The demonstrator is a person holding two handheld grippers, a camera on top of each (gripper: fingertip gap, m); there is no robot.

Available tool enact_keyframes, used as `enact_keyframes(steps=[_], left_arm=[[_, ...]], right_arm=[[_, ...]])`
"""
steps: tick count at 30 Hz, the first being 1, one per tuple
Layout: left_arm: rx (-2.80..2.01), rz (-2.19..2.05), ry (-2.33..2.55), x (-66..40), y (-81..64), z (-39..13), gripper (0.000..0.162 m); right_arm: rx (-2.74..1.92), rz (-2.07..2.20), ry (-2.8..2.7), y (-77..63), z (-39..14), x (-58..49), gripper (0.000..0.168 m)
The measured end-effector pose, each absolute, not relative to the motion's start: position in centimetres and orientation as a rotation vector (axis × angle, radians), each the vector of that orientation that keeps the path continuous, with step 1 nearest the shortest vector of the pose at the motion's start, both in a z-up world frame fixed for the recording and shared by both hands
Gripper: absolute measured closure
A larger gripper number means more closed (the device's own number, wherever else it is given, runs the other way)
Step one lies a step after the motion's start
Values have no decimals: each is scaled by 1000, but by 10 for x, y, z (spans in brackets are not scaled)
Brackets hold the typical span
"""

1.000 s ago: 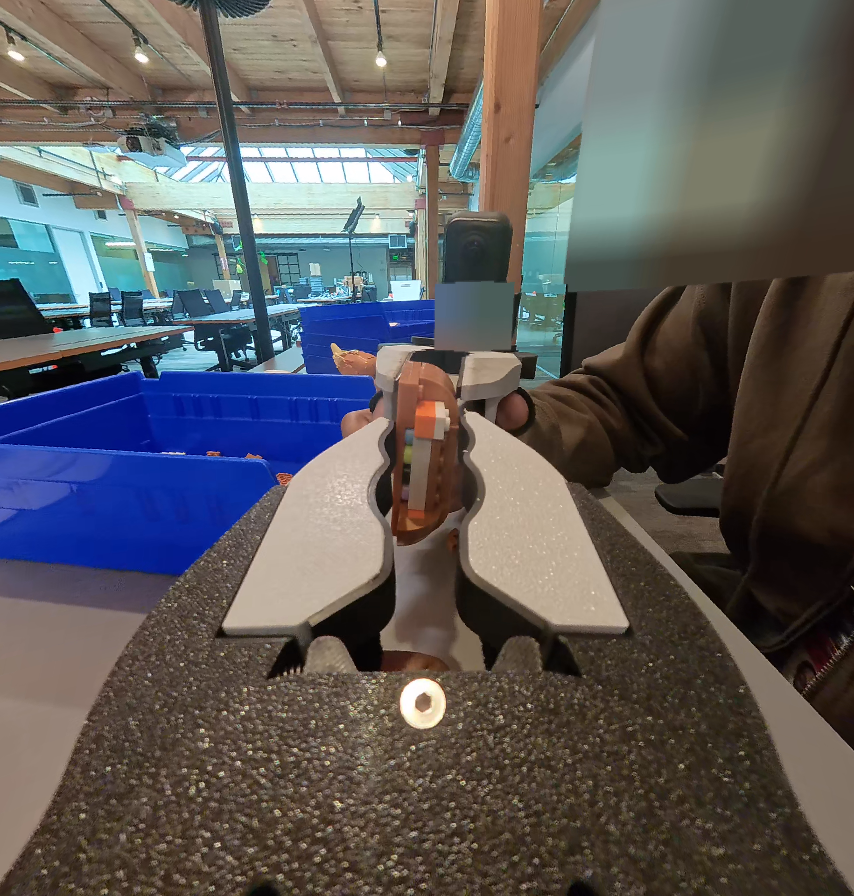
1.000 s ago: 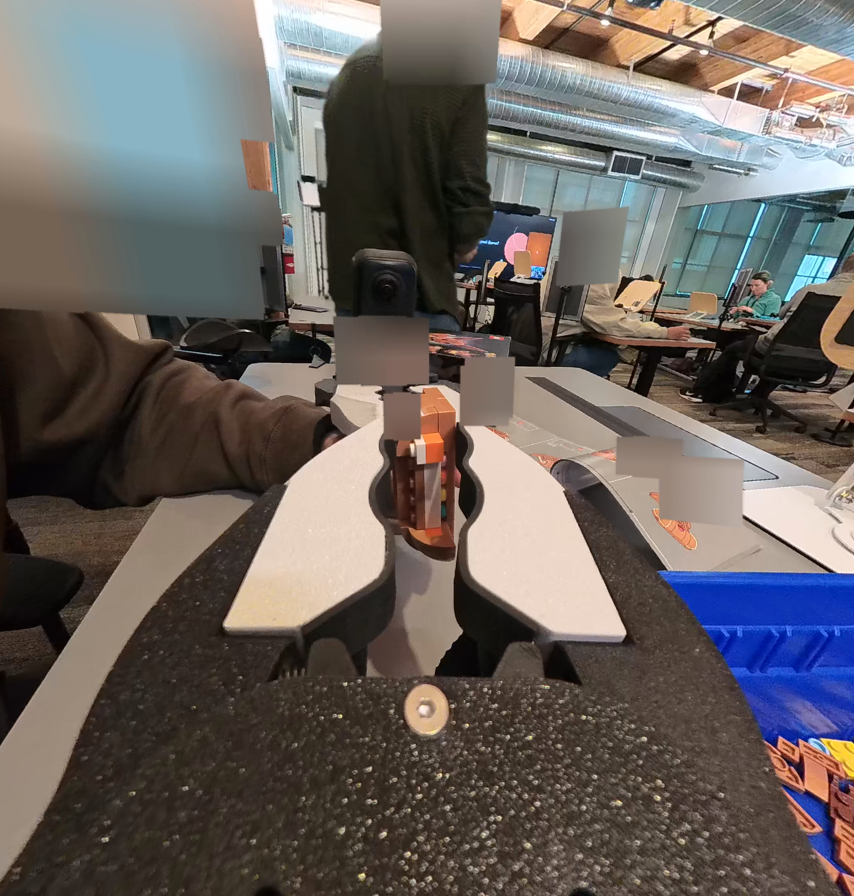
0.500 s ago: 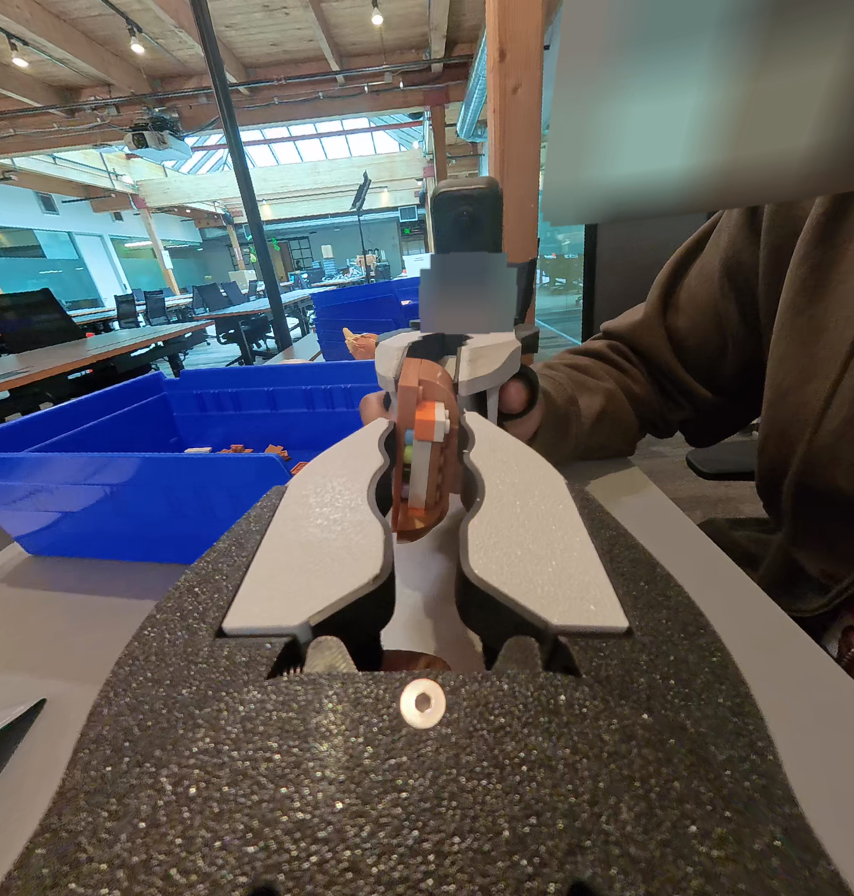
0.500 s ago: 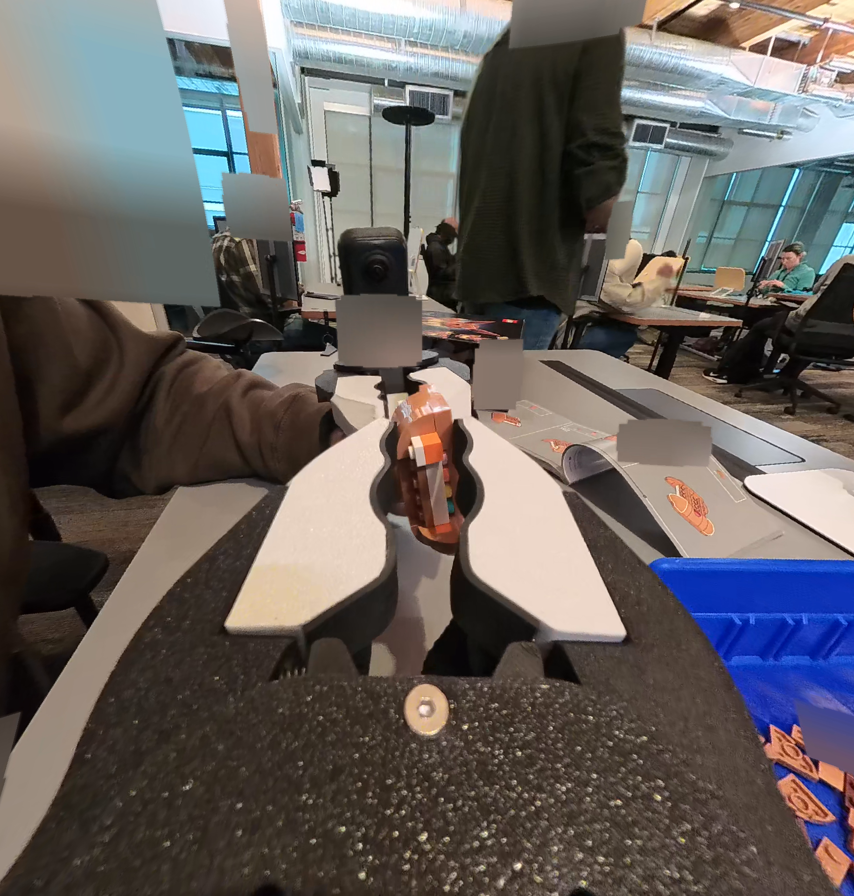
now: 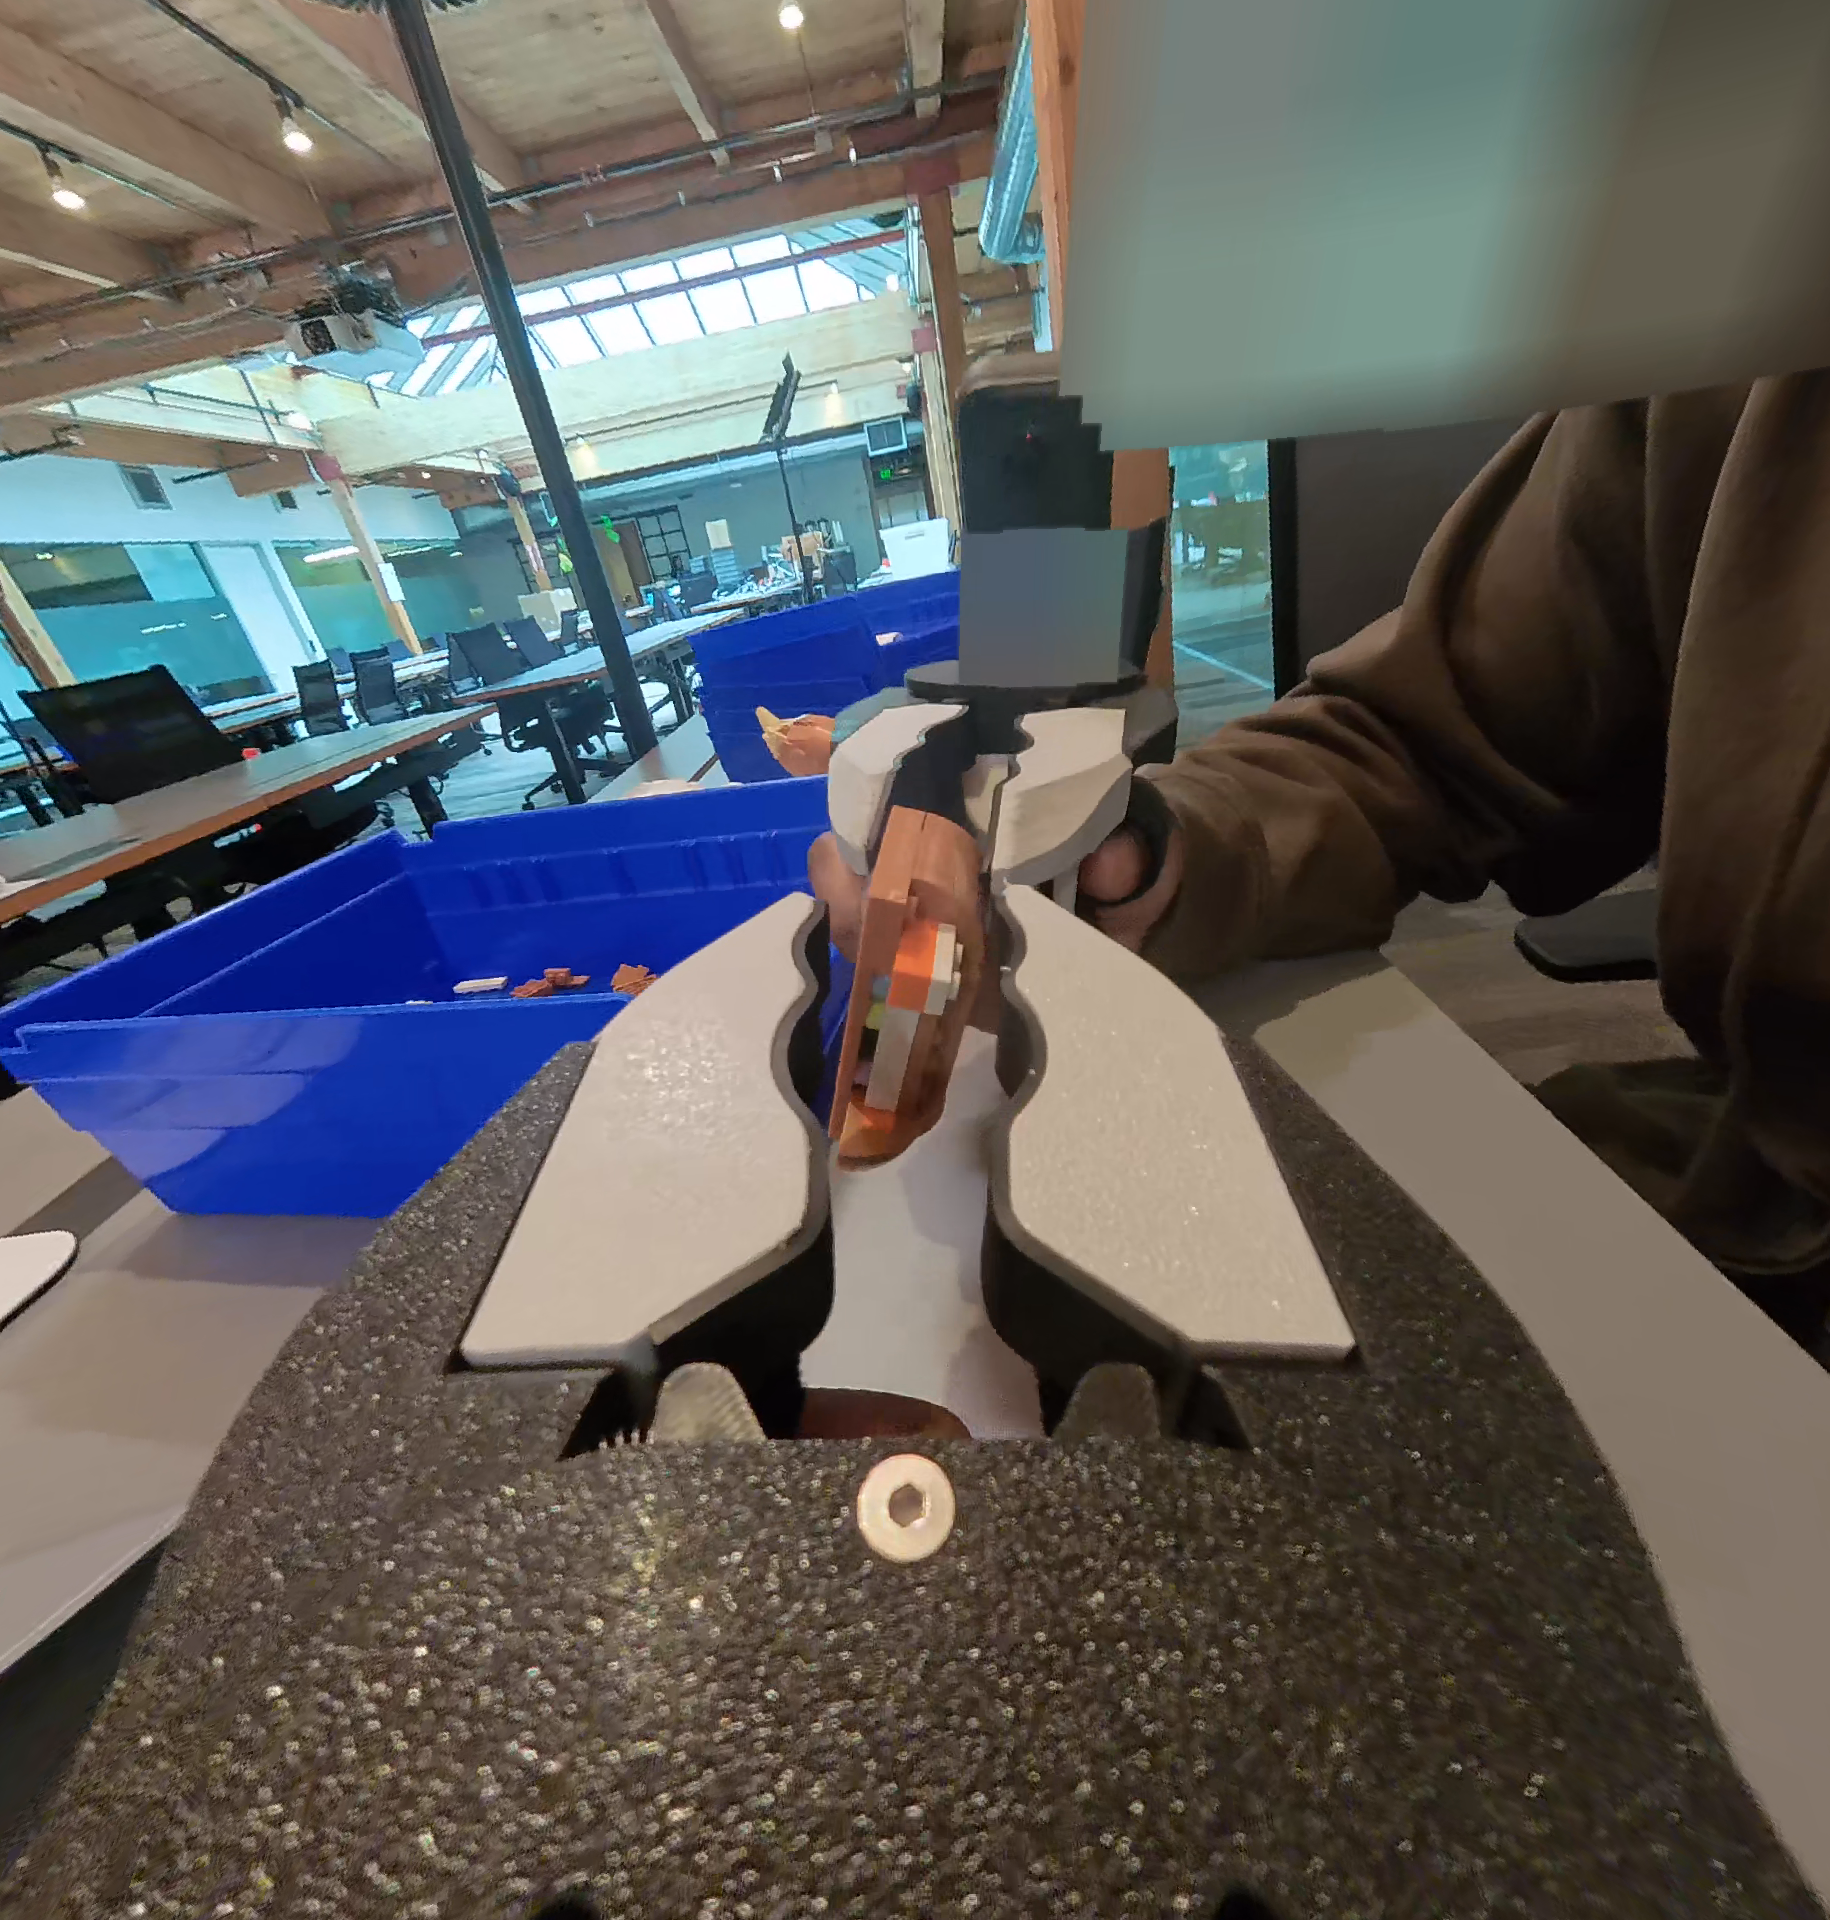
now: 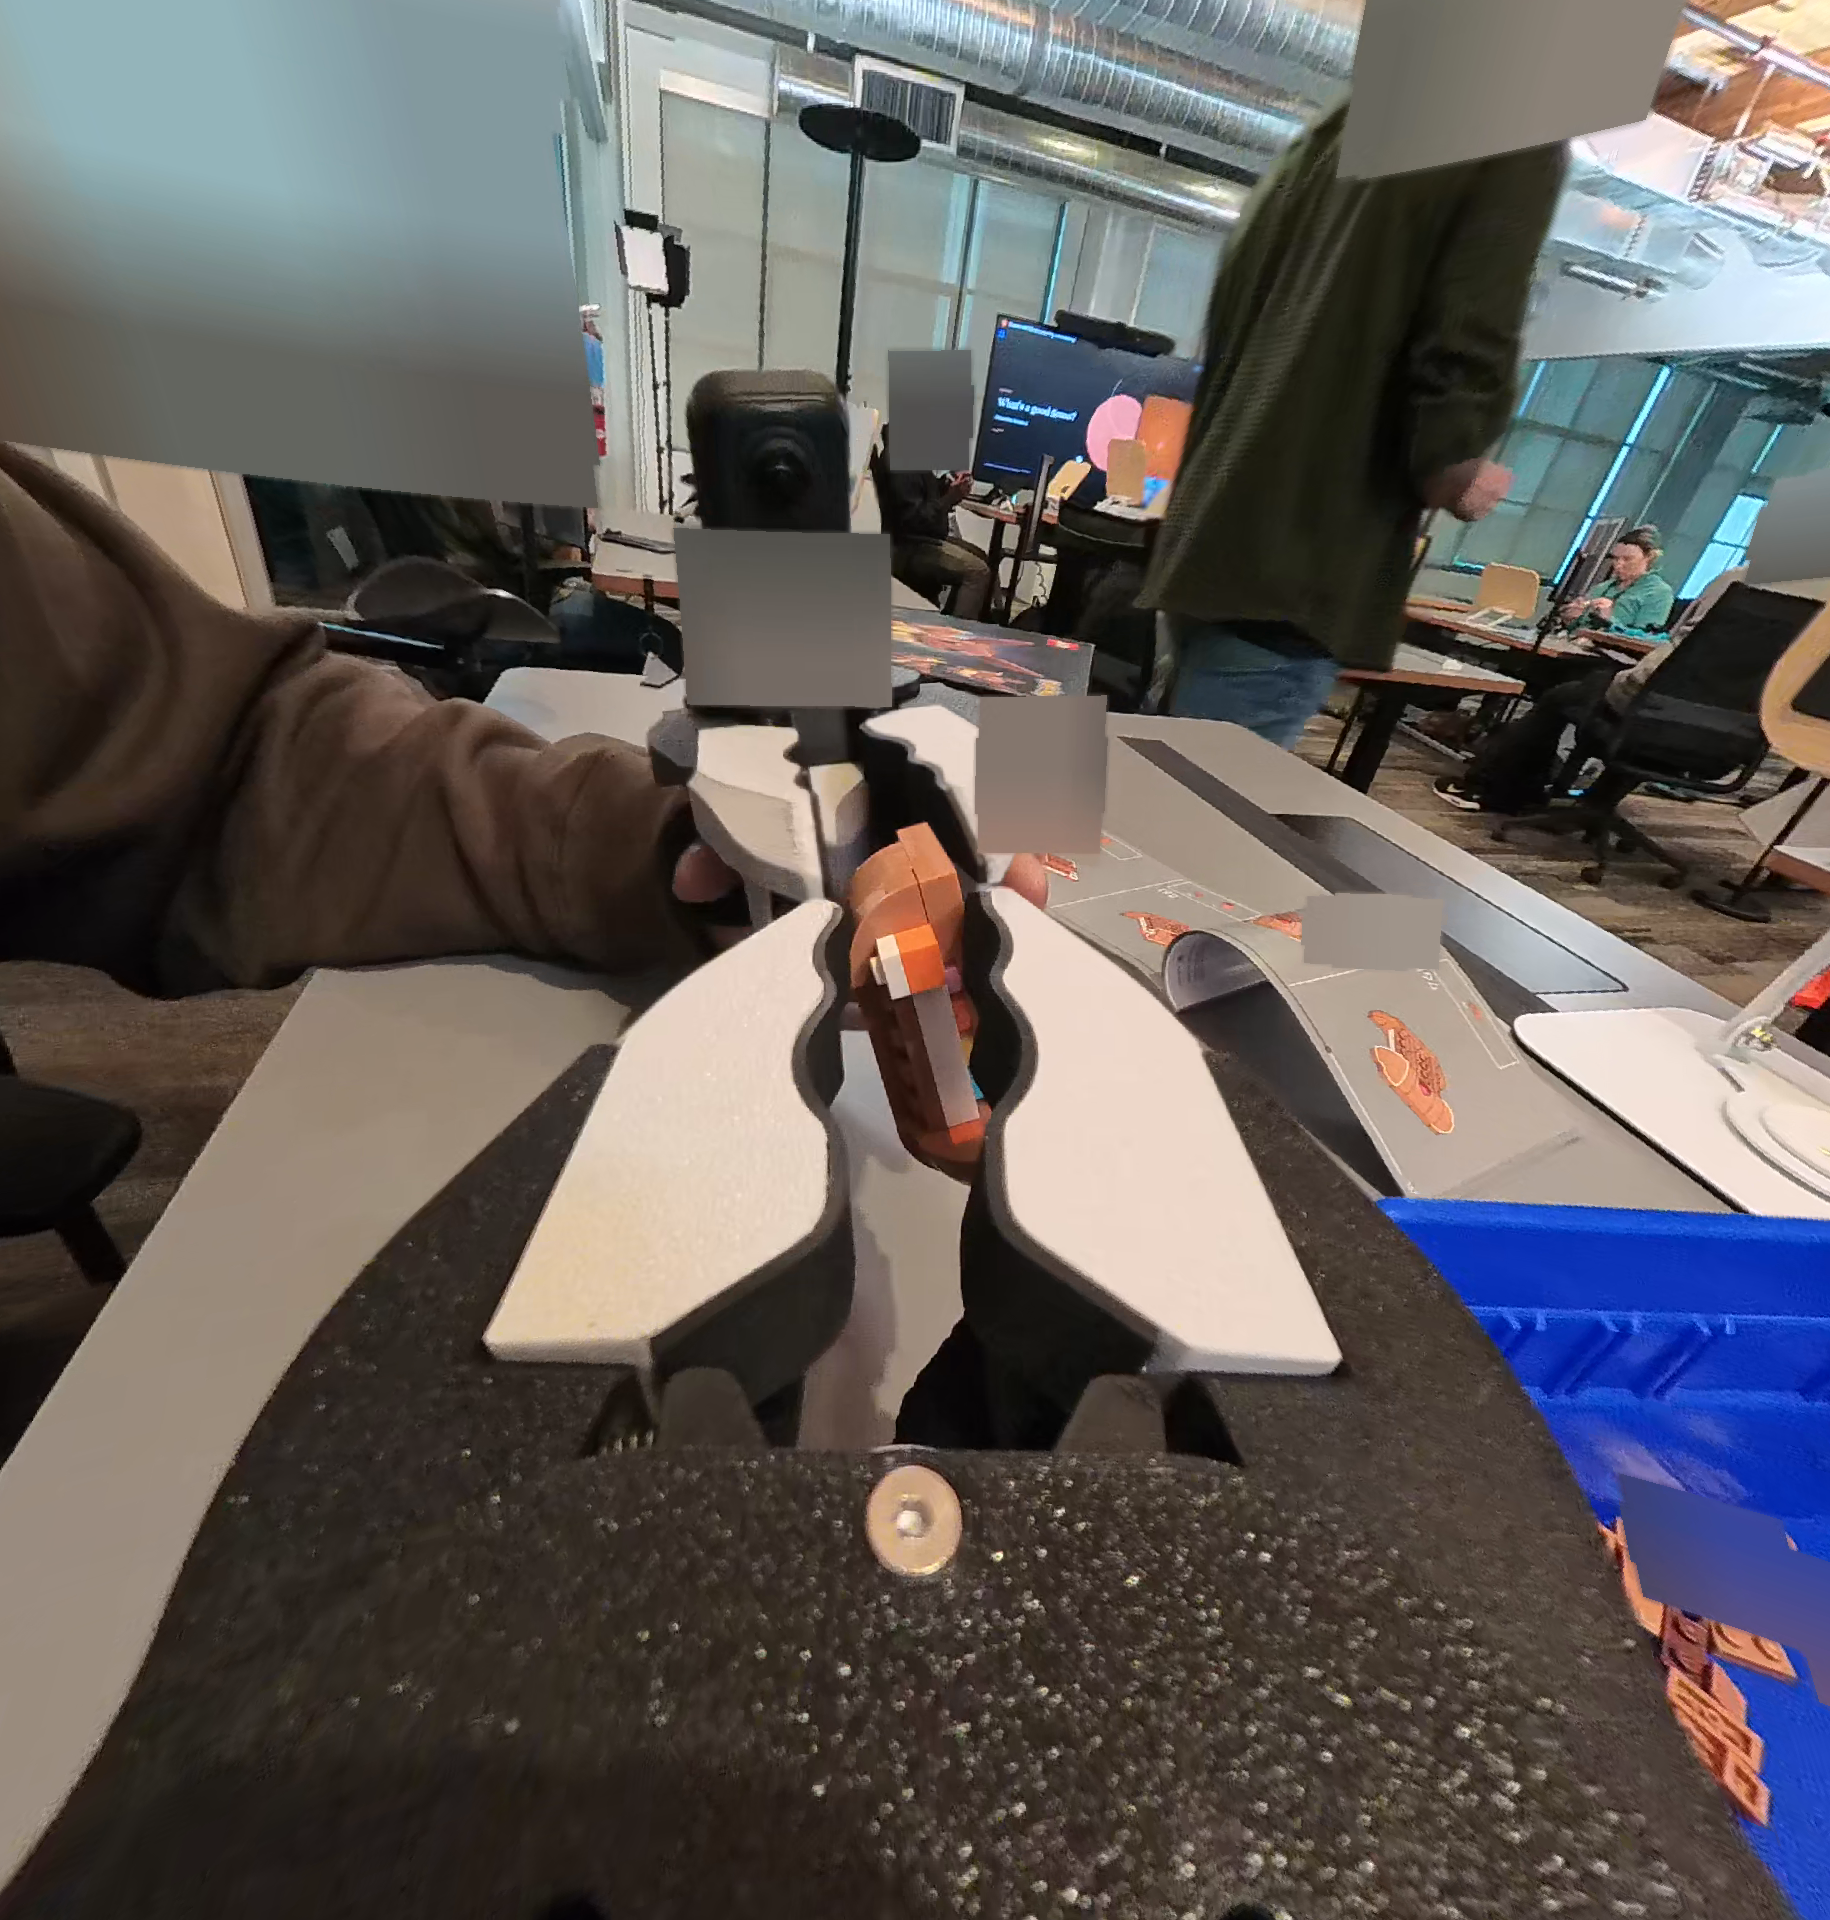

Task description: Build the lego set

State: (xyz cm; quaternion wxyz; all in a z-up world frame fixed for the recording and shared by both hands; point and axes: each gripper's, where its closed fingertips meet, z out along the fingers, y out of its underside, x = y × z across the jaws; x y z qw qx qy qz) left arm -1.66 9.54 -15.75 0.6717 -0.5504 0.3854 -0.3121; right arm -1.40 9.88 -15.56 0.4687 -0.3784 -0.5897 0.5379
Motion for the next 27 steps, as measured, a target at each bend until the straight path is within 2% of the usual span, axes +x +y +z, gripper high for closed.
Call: enact_keyframes(steps=[12, 18, 27], left_arm=[[-1284, -677, 896, -10, 97, -164, 140], [-1313, -739, 773, -22, 106, -156, 141], [-1321, -944, 637, -20, 109, -152, 141]], right_arm=[[-897, 1330, -1474, 97, -160, -15, 147], [-869, 1125, -1466, 107, -162, -19, 141], [-991, 1344, -1327, 117, -156, -18, 137]])
